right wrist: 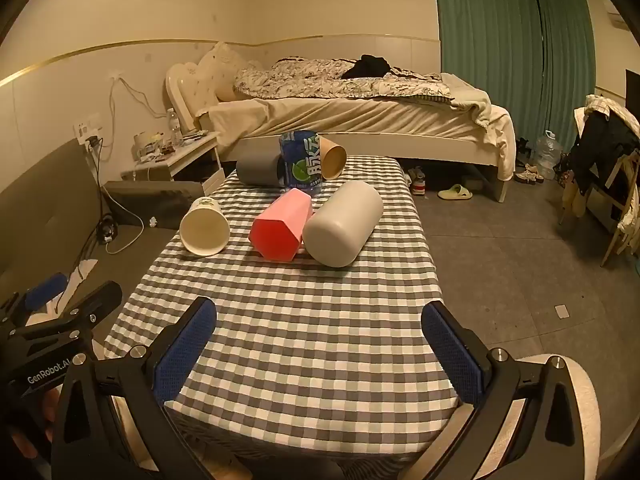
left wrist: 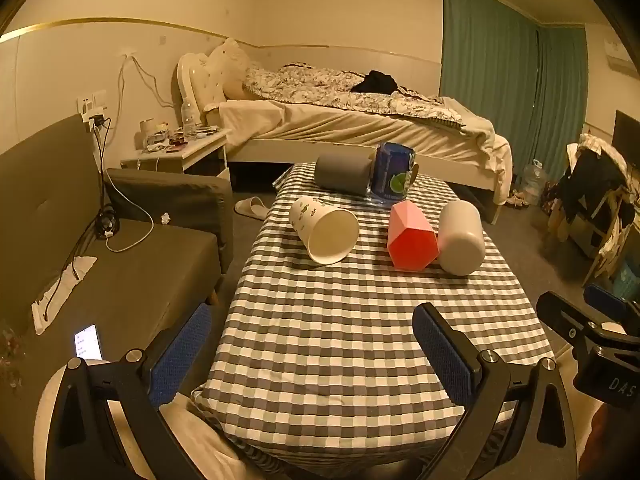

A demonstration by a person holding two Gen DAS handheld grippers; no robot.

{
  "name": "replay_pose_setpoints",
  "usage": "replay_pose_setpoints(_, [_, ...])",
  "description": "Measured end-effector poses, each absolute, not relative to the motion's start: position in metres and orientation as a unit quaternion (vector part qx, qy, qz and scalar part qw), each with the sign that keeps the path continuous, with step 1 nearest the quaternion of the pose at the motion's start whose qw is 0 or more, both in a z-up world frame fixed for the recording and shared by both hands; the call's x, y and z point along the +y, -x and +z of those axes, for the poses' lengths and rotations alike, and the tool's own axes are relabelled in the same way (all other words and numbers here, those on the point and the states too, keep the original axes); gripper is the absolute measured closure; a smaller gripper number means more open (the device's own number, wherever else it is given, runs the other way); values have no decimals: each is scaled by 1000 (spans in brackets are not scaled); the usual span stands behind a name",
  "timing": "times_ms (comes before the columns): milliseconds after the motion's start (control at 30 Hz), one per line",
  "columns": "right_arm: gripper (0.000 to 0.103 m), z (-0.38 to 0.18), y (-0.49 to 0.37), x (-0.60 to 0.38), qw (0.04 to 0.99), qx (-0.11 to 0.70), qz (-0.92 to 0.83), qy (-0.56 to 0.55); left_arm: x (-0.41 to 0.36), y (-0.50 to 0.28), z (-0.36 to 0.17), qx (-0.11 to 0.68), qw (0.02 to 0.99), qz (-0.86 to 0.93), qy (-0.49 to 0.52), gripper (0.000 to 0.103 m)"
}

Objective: Flip cup upside down

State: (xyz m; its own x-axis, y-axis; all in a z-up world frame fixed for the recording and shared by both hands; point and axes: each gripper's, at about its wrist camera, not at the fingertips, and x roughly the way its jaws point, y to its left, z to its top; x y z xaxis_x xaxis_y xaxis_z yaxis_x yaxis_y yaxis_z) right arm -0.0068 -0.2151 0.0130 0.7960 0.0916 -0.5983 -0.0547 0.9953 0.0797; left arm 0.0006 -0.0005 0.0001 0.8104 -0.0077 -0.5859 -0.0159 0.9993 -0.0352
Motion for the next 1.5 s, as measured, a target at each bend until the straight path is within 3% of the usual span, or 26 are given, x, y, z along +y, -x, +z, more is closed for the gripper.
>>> replay_pose_setpoints(1500, [0,12,7,-215,946,320,39,-30,1,1,-1,304,953,4,18,0])
